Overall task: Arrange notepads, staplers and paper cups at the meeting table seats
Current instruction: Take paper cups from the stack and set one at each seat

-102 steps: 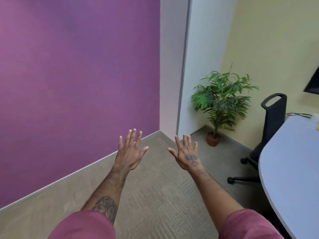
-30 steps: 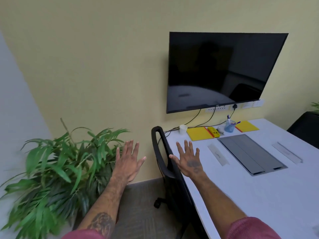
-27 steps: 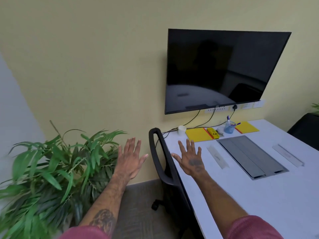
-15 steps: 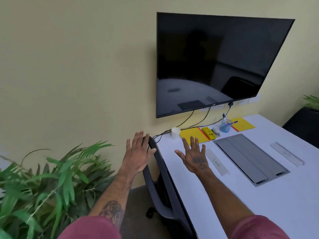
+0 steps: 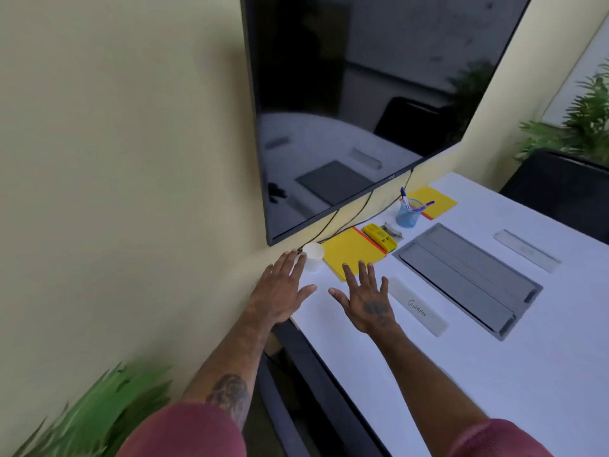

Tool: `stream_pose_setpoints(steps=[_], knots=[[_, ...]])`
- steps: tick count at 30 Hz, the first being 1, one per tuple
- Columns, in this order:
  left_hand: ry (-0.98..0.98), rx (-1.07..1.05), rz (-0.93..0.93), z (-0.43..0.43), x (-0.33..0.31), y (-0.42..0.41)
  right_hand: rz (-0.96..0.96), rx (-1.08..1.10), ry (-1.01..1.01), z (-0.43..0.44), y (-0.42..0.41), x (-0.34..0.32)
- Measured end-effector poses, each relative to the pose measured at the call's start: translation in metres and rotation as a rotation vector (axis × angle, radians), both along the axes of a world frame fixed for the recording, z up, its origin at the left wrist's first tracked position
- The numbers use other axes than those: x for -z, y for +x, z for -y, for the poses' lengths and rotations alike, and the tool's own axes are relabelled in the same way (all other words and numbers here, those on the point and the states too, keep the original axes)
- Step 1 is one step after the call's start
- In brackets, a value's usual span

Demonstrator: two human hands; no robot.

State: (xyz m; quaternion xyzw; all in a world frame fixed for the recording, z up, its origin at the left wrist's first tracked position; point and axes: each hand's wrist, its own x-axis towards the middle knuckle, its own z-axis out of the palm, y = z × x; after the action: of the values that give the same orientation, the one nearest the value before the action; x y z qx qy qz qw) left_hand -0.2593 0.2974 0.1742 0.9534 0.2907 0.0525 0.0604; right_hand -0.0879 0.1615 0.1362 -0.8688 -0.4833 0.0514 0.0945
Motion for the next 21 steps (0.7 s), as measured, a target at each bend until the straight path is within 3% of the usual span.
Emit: stream_pose_setpoints(steps=[8,17,21], knots=[[-0.119,0.073,-0.032,-0.061,0.048,0.062,-0.008,0.021,-0.045,-0.053,0.036,0.03],[-0.388,-0.062,0.065,-0.119,0.119,0.118,-0.125,-0.053,0.003,-0.123,0.075,0.087],[-0.421,-0.081,0.061,-0.139,0.148,0.138,-0.156,-0.052,0.016,-0.151,0.092,0.109]])
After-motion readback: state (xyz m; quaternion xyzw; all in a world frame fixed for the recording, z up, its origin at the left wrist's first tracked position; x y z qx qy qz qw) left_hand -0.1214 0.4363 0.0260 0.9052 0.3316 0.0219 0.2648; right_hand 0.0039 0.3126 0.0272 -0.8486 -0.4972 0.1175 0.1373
